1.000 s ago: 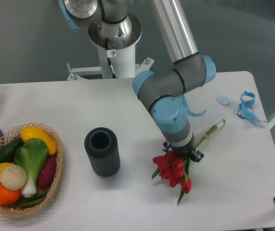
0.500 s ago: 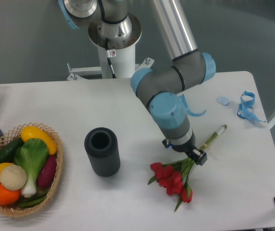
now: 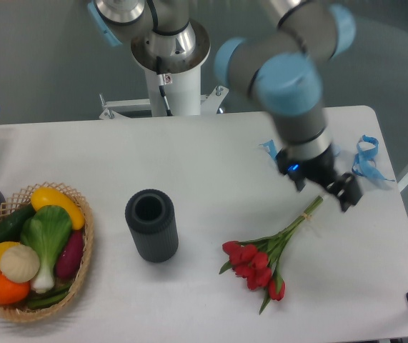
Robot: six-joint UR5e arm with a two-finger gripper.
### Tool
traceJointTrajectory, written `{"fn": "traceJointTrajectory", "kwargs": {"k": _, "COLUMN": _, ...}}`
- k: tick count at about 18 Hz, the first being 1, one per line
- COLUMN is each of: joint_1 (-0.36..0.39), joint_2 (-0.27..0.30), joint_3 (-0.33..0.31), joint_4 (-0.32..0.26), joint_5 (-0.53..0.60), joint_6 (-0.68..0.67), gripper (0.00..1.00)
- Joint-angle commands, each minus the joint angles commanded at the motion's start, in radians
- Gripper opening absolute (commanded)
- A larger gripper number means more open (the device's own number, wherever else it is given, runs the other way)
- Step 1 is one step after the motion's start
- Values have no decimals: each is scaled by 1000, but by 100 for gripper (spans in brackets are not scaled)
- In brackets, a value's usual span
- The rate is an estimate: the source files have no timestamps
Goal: Place the flowers on the table
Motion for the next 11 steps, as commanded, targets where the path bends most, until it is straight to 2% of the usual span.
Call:
{"fn": "traceJointTrajectory", "kwargs": {"k": 5, "joint_1": 195, "joint_2": 77, "joint_3": -12, "joint_4": -135, "joint_5": -149, "joint_6": 354, "gripper": 100}}
{"fn": "traceJointTrajectory", "kwargs": {"k": 9, "joint_1": 319, "joint_2": 107, "joint_3": -20, "joint_4": -195, "joint_5": -233, "joint_6": 540, "gripper": 100}}
{"fn": "traceJointTrajectory", "kwargs": {"k": 11, "joint_1": 336, "joint_2": 115, "joint_3": -35, "joint_4": -195, "joint_5": -252, "joint_6": 563, "gripper": 100}}
